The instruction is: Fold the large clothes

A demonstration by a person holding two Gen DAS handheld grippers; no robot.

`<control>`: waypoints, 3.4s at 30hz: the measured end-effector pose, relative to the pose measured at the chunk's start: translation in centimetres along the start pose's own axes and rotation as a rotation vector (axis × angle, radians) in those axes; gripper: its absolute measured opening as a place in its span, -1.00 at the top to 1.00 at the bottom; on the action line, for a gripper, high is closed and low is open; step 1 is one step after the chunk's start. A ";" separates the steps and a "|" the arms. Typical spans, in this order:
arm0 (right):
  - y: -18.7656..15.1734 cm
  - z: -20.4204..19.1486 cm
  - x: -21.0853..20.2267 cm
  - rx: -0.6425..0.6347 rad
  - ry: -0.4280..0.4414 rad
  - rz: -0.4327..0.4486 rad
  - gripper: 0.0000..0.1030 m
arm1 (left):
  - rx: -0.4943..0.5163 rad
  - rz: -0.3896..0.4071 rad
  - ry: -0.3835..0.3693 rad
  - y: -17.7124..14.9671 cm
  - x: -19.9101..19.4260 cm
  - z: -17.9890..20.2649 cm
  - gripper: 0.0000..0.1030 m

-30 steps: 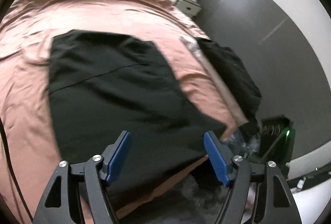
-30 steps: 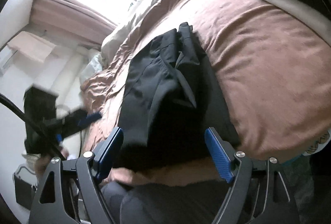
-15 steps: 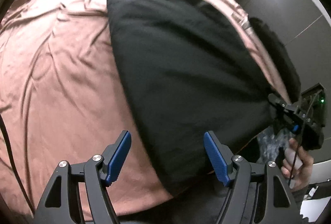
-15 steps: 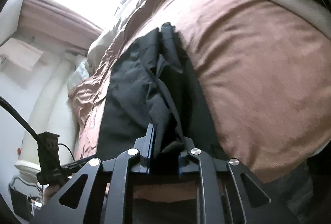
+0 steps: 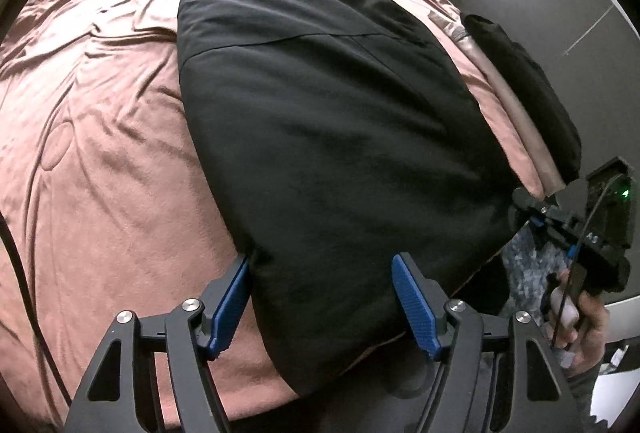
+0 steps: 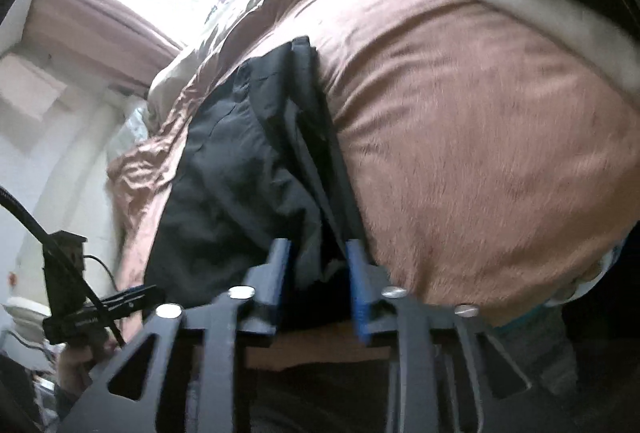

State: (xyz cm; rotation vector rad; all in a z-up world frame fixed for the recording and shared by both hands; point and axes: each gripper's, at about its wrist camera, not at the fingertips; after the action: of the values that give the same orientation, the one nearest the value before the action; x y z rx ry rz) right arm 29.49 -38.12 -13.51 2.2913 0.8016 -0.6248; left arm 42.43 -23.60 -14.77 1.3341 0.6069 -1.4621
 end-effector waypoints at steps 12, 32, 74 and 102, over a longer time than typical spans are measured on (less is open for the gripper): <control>0.3 1.5 3.1 0.050 0.134 -0.083 0.43 | -0.043 0.018 -0.038 -0.7 -0.7 -1.7 0.08; -3.7 0.1 0.0 0.002 0.232 -0.201 0.39 | -0.053 -0.002 -0.062 -1.8 -3.3 -5.9 0.45; 15.7 4.3 12.6 0.041 0.329 -0.263 -0.09 | -0.213 0.079 -0.176 16.3 3.7 -13.4 -0.23; 8.2 -11.9 -2.7 -0.337 0.308 -0.019 0.83 | -0.143 0.412 -0.191 8.3 -14.2 -8.6 0.63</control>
State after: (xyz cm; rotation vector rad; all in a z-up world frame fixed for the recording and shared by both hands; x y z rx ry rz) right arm 35.74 -36.12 -0.38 2.0919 0.9891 -0.1277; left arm 51.57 -14.20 -1.63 1.1129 0.2845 -1.1676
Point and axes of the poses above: each gripper's, at about its wrist camera, not at the fingertips, and x roughly the way its jaws point, z to its right, y to its top, and after that the axes turned 6 degrees about -z, right-handed
